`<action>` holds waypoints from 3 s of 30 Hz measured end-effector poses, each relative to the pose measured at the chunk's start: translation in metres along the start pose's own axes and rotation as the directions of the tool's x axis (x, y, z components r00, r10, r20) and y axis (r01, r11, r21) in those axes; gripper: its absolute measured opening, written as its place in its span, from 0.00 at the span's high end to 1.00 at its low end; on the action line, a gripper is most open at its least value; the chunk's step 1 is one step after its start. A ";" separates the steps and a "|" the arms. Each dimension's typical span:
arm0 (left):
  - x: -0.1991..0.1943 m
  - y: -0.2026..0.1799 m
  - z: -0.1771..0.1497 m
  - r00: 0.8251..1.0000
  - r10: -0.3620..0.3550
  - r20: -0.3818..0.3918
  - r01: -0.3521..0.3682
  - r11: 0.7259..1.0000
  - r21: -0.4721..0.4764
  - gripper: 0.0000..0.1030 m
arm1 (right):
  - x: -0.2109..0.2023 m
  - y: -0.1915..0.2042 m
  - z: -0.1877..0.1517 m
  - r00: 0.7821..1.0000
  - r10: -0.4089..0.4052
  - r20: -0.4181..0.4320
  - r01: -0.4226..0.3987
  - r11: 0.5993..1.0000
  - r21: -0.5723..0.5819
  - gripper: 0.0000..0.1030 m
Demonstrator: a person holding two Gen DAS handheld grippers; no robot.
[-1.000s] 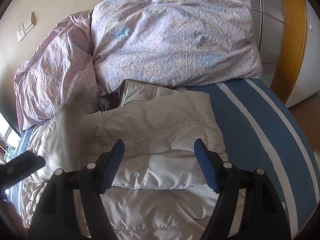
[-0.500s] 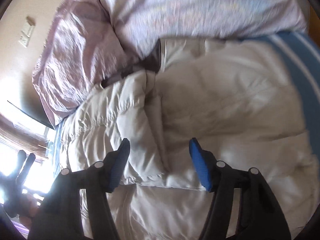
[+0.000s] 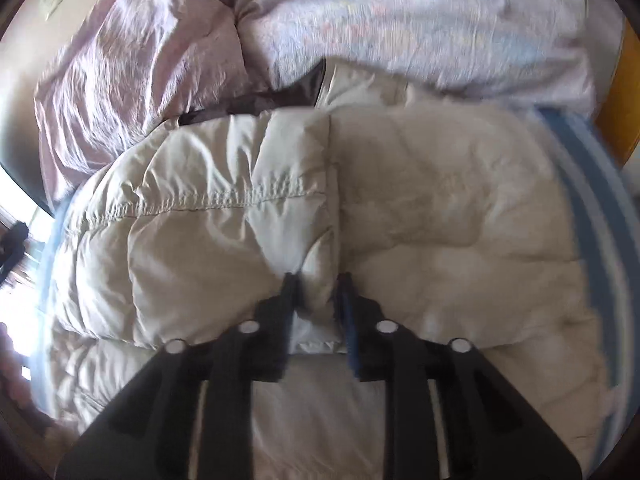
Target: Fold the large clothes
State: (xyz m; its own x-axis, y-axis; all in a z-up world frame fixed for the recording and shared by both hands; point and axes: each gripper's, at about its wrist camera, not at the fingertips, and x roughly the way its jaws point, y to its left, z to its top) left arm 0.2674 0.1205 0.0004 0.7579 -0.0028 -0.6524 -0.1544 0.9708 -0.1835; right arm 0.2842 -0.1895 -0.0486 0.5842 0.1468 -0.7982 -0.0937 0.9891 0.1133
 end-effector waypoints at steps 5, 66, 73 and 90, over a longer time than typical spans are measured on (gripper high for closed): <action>0.013 -0.009 0.005 0.999 0.031 0.008 -0.031 0.999 0.011 0.10 | -0.021 0.019 0.019 0.988 0.036 0.151 -0.026 0.997 -0.068 0.70; 0.106 0.034 -0.014 0.969 0.170 -0.178 -0.178 0.984 -0.025 0.06 | 0.077 0.023 0.025 1.000 0.015 0.006 -0.014 0.994 -0.104 0.53; 0.056 0.033 -0.020 0.989 0.089 -0.121 -0.091 0.996 -0.005 0.11 | 0.017 0.010 0.008 0.994 0.076 0.080 -0.067 0.992 -0.104 0.55; 0.003 0.037 -0.048 0.995 -0.022 -0.100 0.025 0.999 0.029 0.10 | 0.007 -0.009 -0.026 0.982 0.187 -0.002 -0.187 0.981 -0.057 0.46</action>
State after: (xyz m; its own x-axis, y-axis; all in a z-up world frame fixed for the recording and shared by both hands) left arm 0.2338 0.1445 -0.0438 0.6938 -0.0478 -0.7185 -0.1172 0.9770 -0.1782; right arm 0.2676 -0.1980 -0.0704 0.5550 0.3294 -0.7639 -0.2468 0.9421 0.2270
